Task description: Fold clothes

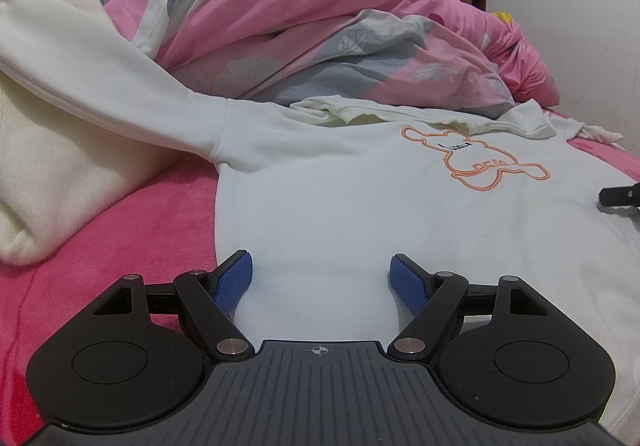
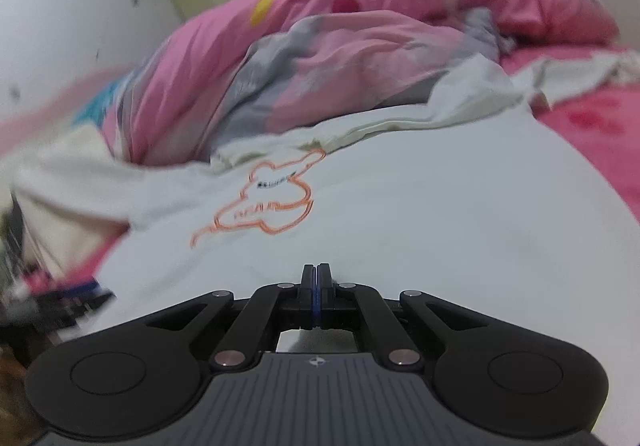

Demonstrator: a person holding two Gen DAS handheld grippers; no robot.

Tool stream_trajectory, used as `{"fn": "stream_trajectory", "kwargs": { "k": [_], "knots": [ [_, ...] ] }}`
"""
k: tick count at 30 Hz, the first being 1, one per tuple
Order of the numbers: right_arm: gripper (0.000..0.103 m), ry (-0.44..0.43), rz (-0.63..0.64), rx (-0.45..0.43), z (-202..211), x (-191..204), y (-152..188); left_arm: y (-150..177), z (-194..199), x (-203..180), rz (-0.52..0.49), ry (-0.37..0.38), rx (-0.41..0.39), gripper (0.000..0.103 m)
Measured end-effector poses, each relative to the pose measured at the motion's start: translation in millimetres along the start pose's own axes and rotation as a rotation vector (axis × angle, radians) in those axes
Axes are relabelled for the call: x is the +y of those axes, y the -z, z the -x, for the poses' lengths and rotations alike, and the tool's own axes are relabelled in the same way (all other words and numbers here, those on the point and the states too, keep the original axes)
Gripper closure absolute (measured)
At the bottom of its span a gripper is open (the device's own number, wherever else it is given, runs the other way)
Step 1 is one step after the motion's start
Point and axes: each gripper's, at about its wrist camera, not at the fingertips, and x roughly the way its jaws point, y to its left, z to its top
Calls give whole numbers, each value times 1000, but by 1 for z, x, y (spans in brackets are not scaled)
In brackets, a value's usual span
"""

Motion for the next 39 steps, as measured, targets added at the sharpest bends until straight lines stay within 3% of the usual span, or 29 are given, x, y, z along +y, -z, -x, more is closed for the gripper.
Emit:
{"fn": "stream_trajectory", "kwargs": {
  "k": [6,11,12,15,16,22,26,28,39],
  "knots": [
    [103,-51,-101,-60,20,-12,-3,0,0,0,0,0,0,26],
    [102,-7,35,-28,19,7,-3,0,0,0,-1,0,0,26],
    [98,9,67,-13,16,12,-3,0,0,0,-1,1,0,26],
    [72,63,182,6,4,29,1,0,0,1,-1,1,0,26],
    [71,82,223,12,-1,35,2,0,0,1,-1,1,0,26],
    [76,157,393,70,-25,52,10,0,0,0,-1,0,0,26],
    [93,157,409,78,-26,53,10,0,0,0,-1,0,1,26],
    [101,150,404,78,-25,53,10,0,0,0,-1,0,1,26],
    [103,65,226,28,-5,34,3,-1,-1,0,-1,0,1,25]
  ]
}}
